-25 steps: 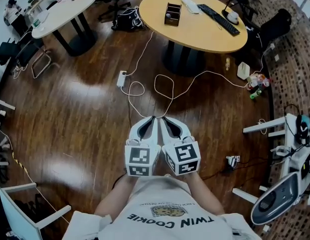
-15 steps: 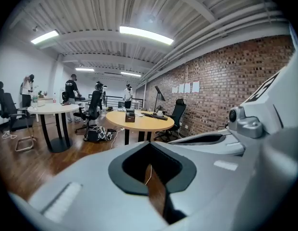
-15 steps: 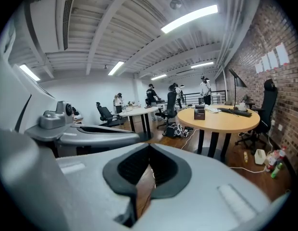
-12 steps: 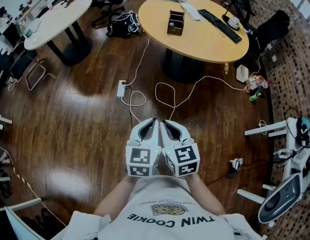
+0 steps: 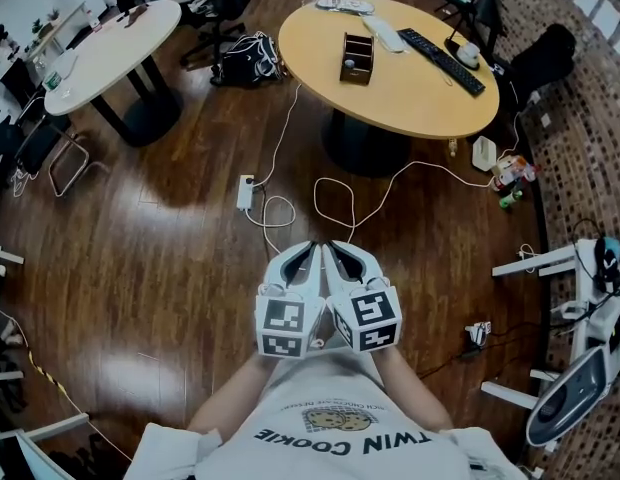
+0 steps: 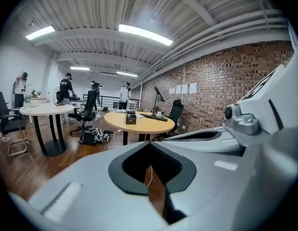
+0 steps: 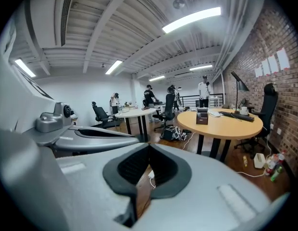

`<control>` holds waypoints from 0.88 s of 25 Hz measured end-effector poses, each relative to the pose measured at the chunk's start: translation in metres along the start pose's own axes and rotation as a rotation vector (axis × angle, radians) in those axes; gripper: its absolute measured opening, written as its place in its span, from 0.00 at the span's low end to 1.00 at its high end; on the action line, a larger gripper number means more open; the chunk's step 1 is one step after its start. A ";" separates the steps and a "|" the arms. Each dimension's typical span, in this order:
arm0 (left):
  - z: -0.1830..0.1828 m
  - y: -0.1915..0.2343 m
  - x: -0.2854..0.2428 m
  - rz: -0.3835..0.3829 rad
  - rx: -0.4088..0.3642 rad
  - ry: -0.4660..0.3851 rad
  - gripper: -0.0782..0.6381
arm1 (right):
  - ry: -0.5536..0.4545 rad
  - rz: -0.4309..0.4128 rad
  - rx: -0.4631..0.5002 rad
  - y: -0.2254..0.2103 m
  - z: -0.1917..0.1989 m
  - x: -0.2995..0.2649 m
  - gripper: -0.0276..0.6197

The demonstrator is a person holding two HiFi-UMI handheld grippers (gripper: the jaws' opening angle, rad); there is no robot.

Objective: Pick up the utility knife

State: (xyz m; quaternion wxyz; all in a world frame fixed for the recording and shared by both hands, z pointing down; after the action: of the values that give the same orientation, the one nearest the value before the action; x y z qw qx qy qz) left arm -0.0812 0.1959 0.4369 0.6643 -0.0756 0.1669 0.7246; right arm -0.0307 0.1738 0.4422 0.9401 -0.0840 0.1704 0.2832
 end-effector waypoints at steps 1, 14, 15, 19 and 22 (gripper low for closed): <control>0.000 0.002 -0.002 0.001 0.002 0.001 0.12 | 0.000 0.000 0.000 -0.001 0.000 -0.003 0.05; -0.016 0.025 -0.076 -0.003 0.000 0.009 0.12 | -0.003 0.007 -0.015 -0.056 -0.011 -0.058 0.05; -0.020 0.027 -0.085 -0.005 -0.001 0.010 0.12 | -0.005 0.006 -0.015 -0.064 -0.015 -0.064 0.05; -0.033 0.033 -0.128 -0.016 0.004 0.022 0.12 | -0.002 -0.006 -0.015 -0.100 -0.027 -0.090 0.05; -0.047 0.036 -0.161 -0.027 0.010 0.030 0.12 | -0.001 -0.011 -0.016 -0.132 -0.039 -0.106 0.05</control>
State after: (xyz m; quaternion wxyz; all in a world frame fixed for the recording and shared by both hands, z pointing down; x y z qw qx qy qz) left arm -0.1054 0.0264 0.4520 0.6718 -0.0852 0.1794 0.7136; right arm -0.0502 0.0011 0.4533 0.9411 -0.0923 0.1671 0.2792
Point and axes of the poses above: the fingertips, and each gripper's own axes: x backward along the fingers, y to its left, z out of its underside, the point moved 3 cm from there along x, backward along the fingers, and after that the axes turned 3 degrees about x, right-handed, at the moved point
